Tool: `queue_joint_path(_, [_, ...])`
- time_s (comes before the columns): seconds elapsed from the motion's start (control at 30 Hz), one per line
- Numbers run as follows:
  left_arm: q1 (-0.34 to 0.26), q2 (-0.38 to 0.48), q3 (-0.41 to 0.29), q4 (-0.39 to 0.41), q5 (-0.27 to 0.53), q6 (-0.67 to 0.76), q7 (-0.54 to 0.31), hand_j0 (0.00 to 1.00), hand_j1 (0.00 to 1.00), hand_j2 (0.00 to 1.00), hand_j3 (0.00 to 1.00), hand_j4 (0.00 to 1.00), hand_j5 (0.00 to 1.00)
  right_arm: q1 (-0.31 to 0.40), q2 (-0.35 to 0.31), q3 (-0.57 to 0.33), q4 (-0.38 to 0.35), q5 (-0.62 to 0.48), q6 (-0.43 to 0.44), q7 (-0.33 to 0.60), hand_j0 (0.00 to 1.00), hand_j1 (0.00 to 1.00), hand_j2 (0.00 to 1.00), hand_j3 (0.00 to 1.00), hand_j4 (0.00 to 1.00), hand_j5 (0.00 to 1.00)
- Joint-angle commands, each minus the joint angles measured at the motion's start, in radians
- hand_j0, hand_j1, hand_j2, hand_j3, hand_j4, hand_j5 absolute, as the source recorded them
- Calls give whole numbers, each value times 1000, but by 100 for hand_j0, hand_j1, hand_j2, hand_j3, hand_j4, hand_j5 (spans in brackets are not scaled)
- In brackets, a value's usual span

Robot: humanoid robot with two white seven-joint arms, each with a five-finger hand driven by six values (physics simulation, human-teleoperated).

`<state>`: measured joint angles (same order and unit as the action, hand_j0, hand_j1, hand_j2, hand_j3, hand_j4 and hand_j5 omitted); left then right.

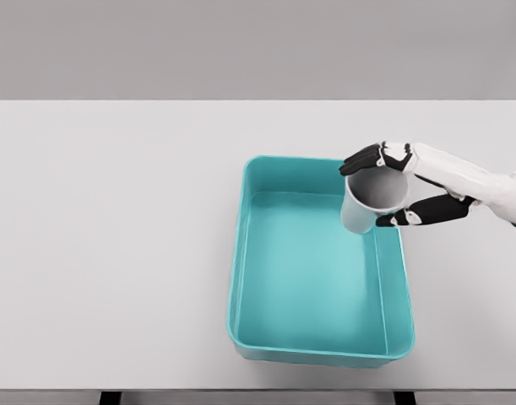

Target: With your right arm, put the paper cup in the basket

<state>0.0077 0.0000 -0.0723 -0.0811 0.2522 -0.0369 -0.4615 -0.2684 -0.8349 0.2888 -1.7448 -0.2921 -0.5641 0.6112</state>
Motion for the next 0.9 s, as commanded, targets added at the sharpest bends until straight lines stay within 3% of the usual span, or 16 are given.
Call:
queue_joint_path(0.0, [0, 0, 0, 0, 1, 0, 0, 100, 100, 100, 100, 100, 100, 0, 19, 38, -2, 31, 10, 0, 80, 80, 80, 80, 80, 80])
queue_joint_path(0.07, [0, 0, 0, 0, 1, 0, -2, 100, 100, 100, 100, 100, 100, -2, 20, 50, -5, 67, 10, 0, 75, 75, 75, 75, 75, 75])
queue_joint_path(0.1, [0, 0, 0, 0, 1, 0, -2, 100, 100, 100, 100, 100, 100, -5, 20, 62, -7, 77, 6, 0, 67, 67, 67, 67, 67, 67])
queue_joint_path(0.17, [0, 0, 0, 0, 1, 0, 0, 100, 100, 100, 100, 100, 100, -11, 20, 82, -7, 105, -4, 0, 61, 61, 61, 61, 61, 61])
queue_joint_path(0.23, [0, 0, 0, 0, 1, 0, 0, 100, 100, 100, 100, 100, 100, -57, 31, 157, -9, 129, -11, 0, 60, 60, 60, 60, 60, 60])
queue_joint_path(0.37, [0, 0, 0, 0, 1, 0, -2, 100, 100, 100, 100, 100, 100, -98, 89, 173, -9, 139, 4, 0, 61, 61, 61, 61, 61, 61])
queue_joint_path(0.43, [0, 0, 0, 0, 1, 0, 0, 100, 100, 100, 100, 100, 100, -100, 94, 174, -7, 145, 3, 0, 67, 67, 67, 67, 67, 67])
queue_joint_path(0.5, [0, 0, 0, 0, 1, 0, 0, 100, 100, 100, 100, 100, 100, -100, 94, 171, -8, 146, -10, 0, 85, 85, 85, 85, 85, 85])
queue_joint_path(0.53, [0, 0, 0, 0, 1, 0, -2, 100, 100, 100, 100, 100, 100, -98, 96, 167, -9, 146, -13, 0, 99, 99, 99, 99, 99, 99])
queue_joint_path(0.63, [0, 0, 0, 0, 1, 0, 0, 100, 100, 100, 100, 100, 100, -97, 102, 147, -8, 143, -13, 0, 100, 100, 100, 100, 100, 100])
queue_joint_path(0.73, [0, 0, 0, 0, 1, 0, 0, 100, 100, 100, 100, 100, 100, -80, 100, 30, -7, 105, -11, 0, 100, 100, 100, 100, 100, 100])
queue_joint_path(0.83, [0, 0, 0, 0, 1, 0, 0, 100, 100, 100, 100, 100, 100, 23, 96, -255, 14, -53, 19, 0, 100, 100, 100, 100, 100, 100])
queue_joint_path(0.87, [0, 0, 0, 0, 1, 0, 0, 100, 100, 100, 100, 100, 100, 41, 96, -310, 24, -85, 47, 0, 100, 100, 100, 100, 100, 100])
